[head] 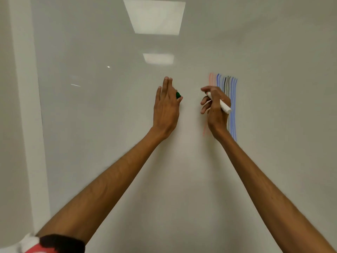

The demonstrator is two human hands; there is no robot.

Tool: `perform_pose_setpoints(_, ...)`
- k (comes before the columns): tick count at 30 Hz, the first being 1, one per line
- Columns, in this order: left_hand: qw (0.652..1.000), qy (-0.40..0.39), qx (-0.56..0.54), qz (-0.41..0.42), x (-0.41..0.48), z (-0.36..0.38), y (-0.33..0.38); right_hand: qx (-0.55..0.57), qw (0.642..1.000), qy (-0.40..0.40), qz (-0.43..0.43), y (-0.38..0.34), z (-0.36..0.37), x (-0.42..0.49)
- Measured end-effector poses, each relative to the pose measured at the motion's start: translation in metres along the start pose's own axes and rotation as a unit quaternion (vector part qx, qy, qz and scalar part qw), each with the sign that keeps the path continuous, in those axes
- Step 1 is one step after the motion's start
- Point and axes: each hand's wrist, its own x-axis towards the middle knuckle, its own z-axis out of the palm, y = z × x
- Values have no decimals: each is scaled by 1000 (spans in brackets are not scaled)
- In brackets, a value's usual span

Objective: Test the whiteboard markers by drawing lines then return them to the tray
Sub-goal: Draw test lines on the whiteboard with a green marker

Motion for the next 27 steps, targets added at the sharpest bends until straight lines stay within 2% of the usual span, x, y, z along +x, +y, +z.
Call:
perform_pose_setpoints(8, 991, 93, 65, 68, 30, 23, -23, 1, 999, -6, -33, -5, -4, 46)
perform_pose_setpoints(13, 986, 144, 34, 71, 25, 34, -25, 4, 999, -2, -33, 12, -7, 58)
perform_pose_setpoints(27, 988, 139, 20, 66, 22, 37, -27, 28, 999, -27, -31, 33, -12, 33)
